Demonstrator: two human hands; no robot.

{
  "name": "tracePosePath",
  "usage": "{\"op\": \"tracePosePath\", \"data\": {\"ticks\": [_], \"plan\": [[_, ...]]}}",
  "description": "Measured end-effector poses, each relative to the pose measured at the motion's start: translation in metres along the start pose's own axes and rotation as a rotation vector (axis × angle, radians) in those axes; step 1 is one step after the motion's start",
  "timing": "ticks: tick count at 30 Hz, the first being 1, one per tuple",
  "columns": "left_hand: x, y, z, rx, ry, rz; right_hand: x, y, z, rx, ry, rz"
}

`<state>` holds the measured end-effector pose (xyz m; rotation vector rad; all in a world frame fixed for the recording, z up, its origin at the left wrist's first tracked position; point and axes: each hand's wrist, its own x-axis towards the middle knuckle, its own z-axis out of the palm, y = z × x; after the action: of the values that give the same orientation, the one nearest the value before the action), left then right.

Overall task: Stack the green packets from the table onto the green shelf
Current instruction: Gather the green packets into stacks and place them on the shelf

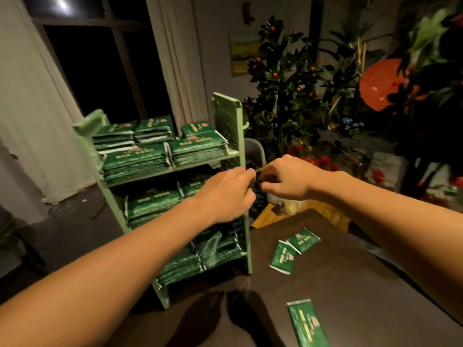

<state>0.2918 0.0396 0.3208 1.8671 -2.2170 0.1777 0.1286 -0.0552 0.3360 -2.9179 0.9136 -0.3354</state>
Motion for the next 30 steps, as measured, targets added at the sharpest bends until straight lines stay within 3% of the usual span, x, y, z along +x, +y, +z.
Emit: {"op": "tracePosePath", "data": {"ticks": [5,8,19,30], "plan": [[0.013,0.029,0.057,-0.03,-0.313,0.071,-0.026,0.039,0.045,0.001,-0.375,0.187],[0.018,0.043,0.095,-0.07,-0.435,0.111,-0.044,0.063,0.07,0.035,-0.474,0.262],[0.033,0.056,0.226,-0.119,-0.702,0.014,-0.104,0.14,0.179,0.161,-0.628,0.511],[0.046,0.036,0.319,-0.142,-0.835,-0.105,-0.083,0.187,0.267,0.215,-0.703,0.469]]}}
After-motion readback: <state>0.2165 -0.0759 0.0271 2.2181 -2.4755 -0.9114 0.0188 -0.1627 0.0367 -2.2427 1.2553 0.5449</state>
